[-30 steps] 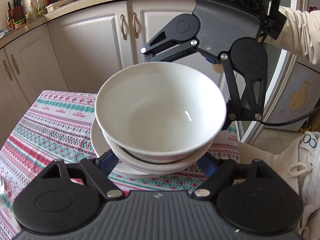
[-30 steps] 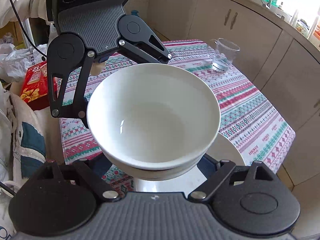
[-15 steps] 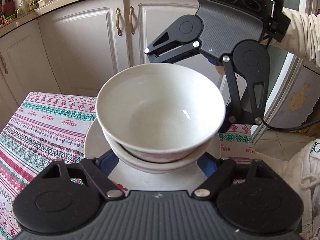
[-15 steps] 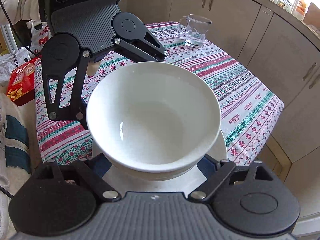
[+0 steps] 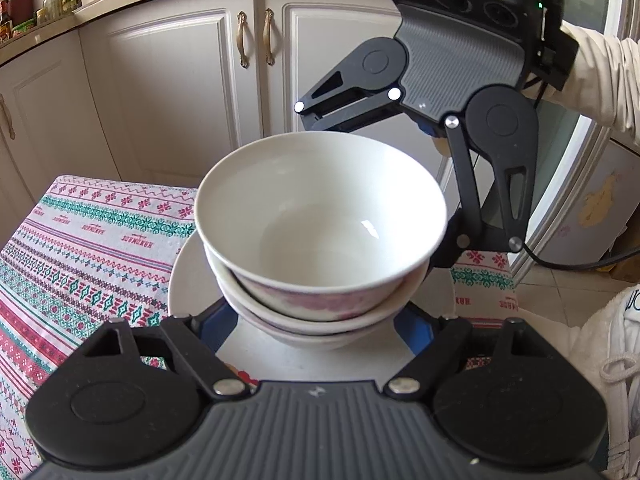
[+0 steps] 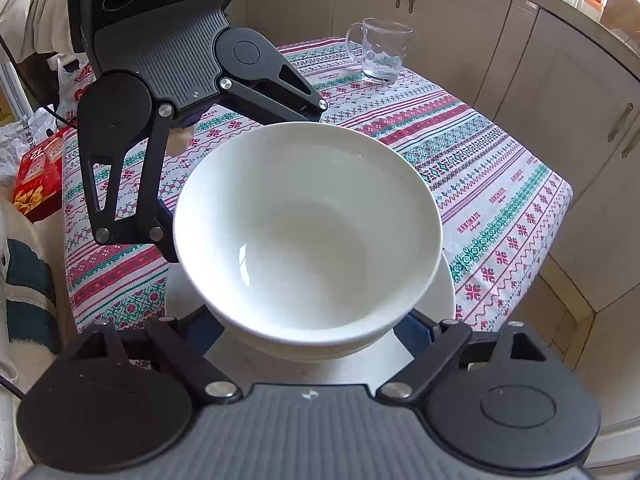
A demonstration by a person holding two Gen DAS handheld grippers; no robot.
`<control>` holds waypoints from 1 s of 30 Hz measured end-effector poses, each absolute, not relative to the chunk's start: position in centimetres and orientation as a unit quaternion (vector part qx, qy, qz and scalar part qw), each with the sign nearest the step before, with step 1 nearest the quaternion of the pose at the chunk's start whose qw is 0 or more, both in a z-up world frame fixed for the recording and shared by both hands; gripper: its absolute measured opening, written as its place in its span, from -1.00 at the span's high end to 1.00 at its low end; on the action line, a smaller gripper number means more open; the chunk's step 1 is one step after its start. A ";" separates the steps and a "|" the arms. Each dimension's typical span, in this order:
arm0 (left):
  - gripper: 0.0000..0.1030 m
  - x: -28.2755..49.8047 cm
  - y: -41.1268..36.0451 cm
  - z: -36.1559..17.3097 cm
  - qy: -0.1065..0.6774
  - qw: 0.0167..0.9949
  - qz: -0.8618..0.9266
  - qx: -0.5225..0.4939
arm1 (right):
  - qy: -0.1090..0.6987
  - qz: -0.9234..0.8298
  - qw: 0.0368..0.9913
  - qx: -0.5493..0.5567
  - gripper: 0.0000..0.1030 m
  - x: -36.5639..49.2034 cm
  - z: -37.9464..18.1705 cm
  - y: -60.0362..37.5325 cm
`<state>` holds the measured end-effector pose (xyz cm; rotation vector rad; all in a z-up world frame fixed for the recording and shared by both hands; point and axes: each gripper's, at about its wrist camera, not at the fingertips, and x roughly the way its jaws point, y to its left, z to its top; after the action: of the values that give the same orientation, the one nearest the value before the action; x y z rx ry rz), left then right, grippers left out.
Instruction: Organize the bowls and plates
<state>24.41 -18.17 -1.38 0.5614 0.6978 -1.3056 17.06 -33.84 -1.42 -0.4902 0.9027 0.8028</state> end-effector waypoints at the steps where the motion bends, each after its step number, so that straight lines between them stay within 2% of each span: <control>1: -0.64 24.4 -18.1 -1.3 0.313 0.703 -0.587 0.253 | 0.420 0.373 0.796 -0.226 -0.81 17.2 -1.4 -33.9; 9: -0.64 24.2 -17.9 -1.4 0.310 0.705 -0.587 0.250 | 0.415 0.368 0.801 -0.228 -0.84 17.0 -1.6 -33.8; 10: -0.65 24.1 -17.9 -1.4 0.308 0.707 -0.585 0.250 | 0.413 0.367 0.801 -0.228 -0.88 16.9 -1.6 -33.8; 11: -0.65 24.0 -17.9 -1.4 0.304 0.709 -0.584 0.252 | 0.412 0.368 0.803 -0.225 -1.00 16.7 -1.5 -33.8; 13: -0.67 23.8 -17.8 -1.3 0.301 0.712 -0.581 0.254 | 0.409 0.366 0.806 -0.221 -1.00 16.5 -1.5 -33.8; 19: -0.90 23.1 -16.7 -0.7 0.293 0.734 -0.565 0.235 | 0.403 0.324 0.825 -0.227 -1.00 15.9 -1.8 -33.6; 30: -0.96 18.3 -14.2 0.6 0.256 0.807 -0.490 0.208 | 0.390 0.239 0.865 -0.207 -1.00 12.0 -0.8 -32.9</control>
<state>18.27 -14.19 0.64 0.4457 0.5470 -1.0482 11.98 -32.94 -0.76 -0.4331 0.8173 0.5001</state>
